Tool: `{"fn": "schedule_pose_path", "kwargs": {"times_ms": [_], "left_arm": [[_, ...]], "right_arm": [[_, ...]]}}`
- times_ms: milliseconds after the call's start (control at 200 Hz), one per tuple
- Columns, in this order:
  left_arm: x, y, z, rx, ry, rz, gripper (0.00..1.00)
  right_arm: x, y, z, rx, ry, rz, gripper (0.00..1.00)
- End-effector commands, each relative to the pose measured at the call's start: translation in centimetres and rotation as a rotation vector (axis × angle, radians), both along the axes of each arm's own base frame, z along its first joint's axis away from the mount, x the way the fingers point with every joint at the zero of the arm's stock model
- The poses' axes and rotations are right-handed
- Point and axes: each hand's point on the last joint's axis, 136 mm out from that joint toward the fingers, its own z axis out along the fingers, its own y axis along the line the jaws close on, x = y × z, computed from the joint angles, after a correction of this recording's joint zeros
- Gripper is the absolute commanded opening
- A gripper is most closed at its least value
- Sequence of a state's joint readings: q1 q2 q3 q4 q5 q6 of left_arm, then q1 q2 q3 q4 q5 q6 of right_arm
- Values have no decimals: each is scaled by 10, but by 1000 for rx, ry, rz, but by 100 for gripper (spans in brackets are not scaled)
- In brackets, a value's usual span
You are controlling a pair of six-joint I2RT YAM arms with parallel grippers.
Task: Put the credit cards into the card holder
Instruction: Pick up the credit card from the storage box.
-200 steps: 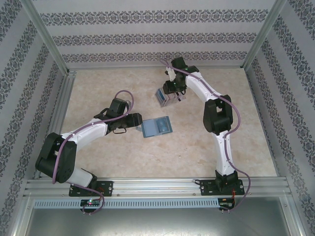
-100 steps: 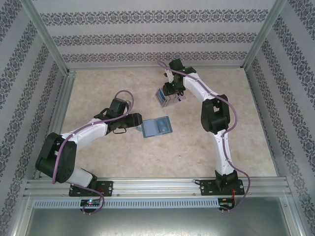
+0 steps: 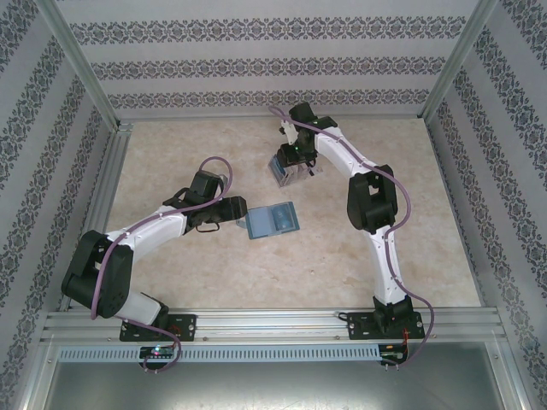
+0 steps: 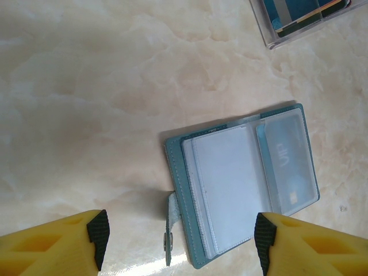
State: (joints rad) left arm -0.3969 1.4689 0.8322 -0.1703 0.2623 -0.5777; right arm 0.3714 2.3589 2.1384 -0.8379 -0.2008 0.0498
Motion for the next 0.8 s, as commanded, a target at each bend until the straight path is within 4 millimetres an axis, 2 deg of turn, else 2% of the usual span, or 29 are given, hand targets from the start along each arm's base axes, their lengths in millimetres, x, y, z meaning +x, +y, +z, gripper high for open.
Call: {"fn": "schedule_pose_path", "kwargs": {"times_ms": [0, 120, 305, 649, 794], "left_arm": [[7, 0, 8, -23, -23, 12, 70], [7, 0, 7, -24, -23, 11, 70], [6, 0, 7, -24, -23, 12, 70], [7, 0, 7, -24, -24, 13, 69], [7, 0, 6, -26, -21, 12, 70]], "right_arm": [[-3, 11, 28, 41, -33, 23, 48], [-3, 10, 32, 47, -42, 18, 47], [-3, 9, 33, 51, -41, 15, 37], [-3, 10, 46, 77, -58, 13, 33], [-1, 8, 43, 81, -48, 4, 28]]}}
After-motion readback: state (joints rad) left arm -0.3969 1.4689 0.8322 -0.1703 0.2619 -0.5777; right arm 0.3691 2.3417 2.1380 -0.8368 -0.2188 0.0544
